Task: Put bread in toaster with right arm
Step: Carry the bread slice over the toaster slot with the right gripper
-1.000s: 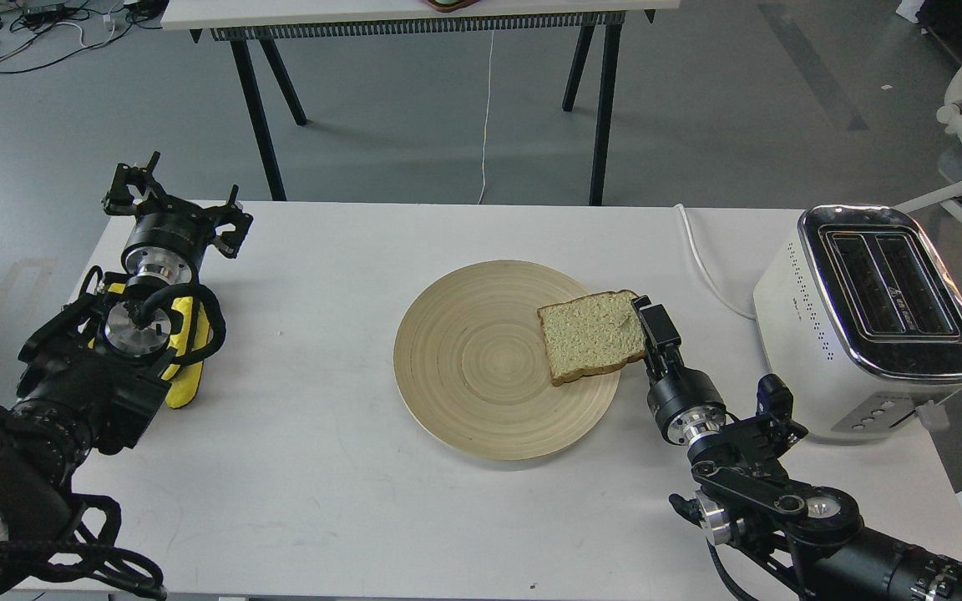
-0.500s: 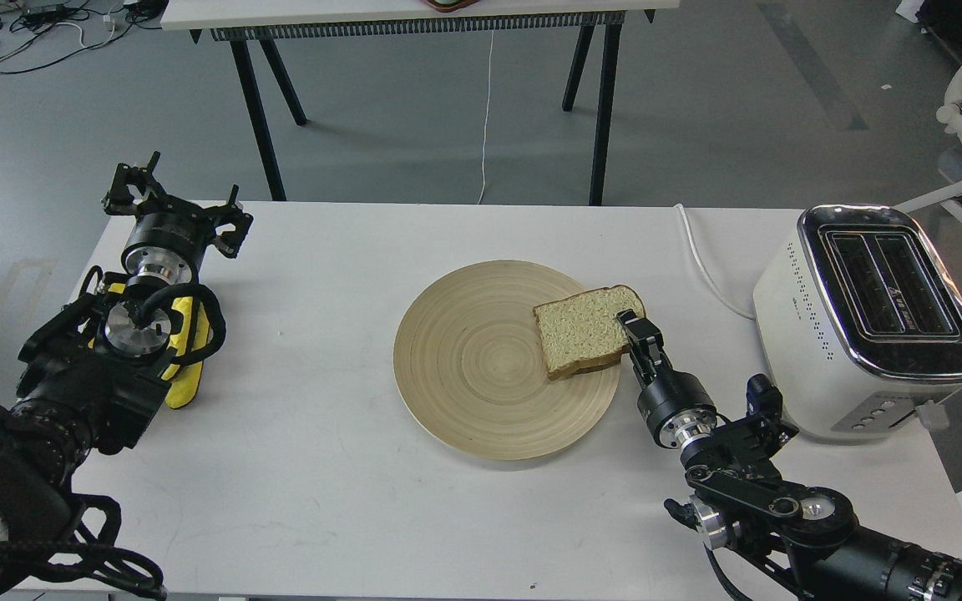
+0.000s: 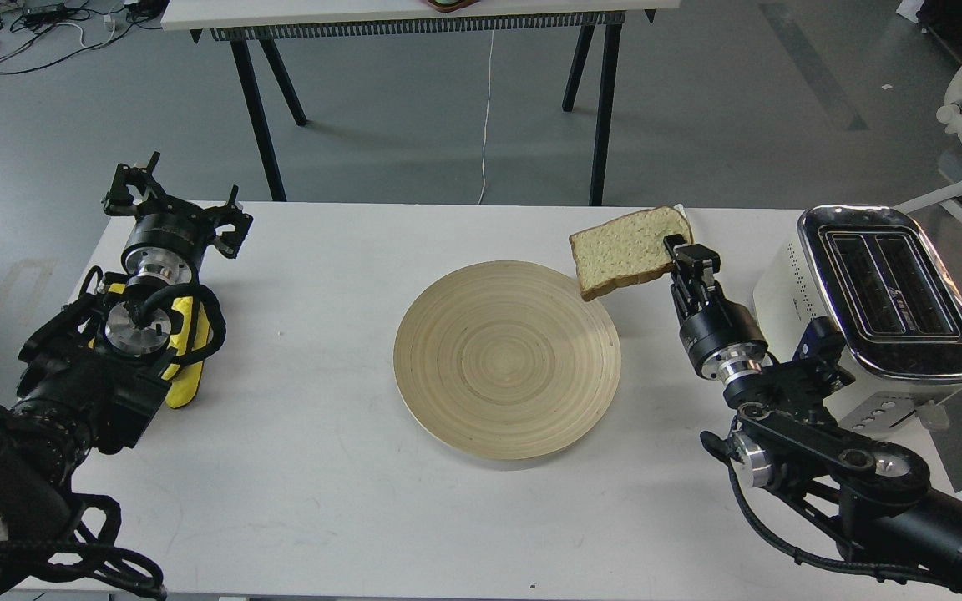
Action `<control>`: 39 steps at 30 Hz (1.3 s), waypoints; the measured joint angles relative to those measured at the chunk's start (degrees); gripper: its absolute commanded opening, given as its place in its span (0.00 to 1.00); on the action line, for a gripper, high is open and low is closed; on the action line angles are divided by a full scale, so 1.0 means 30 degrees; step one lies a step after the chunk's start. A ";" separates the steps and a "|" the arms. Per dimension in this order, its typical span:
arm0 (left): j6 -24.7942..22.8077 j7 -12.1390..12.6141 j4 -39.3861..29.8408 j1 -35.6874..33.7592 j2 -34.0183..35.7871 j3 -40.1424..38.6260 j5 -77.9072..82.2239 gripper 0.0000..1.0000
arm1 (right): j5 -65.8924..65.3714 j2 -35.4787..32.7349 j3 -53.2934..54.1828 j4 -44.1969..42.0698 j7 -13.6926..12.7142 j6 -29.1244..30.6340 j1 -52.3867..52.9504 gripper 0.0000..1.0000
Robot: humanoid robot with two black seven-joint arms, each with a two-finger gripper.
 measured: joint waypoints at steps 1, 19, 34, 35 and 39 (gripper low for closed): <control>0.0000 0.0000 0.0000 0.0000 0.0000 0.0000 0.0000 1.00 | -0.0002 -0.1096 0.0155 0.1173 0.0000 0.0000 0.0250 0.02; 0.0000 0.0000 0.0000 0.0000 0.0001 0.0000 0.0004 1.00 | -0.2374 -1.7616 -0.2303 0.5533 0.0001 -0.0004 0.0511 0.03; 0.0000 0.0000 0.0000 0.0000 0.0003 -0.0007 -0.0001 1.00 | -0.2436 -1.4534 -0.5456 0.3126 0.0001 -0.0004 0.0286 0.03; 0.0000 0.0000 0.0000 0.0000 0.0002 -0.0007 -0.0001 1.00 | -0.2436 -1.4444 -0.5522 0.3119 0.0001 -0.0003 0.0277 0.04; 0.0000 0.0000 0.0001 0.0000 0.0003 0.0000 0.0000 1.00 | -0.2435 -1.4240 -0.5663 0.3128 0.0000 -0.0005 0.0276 0.36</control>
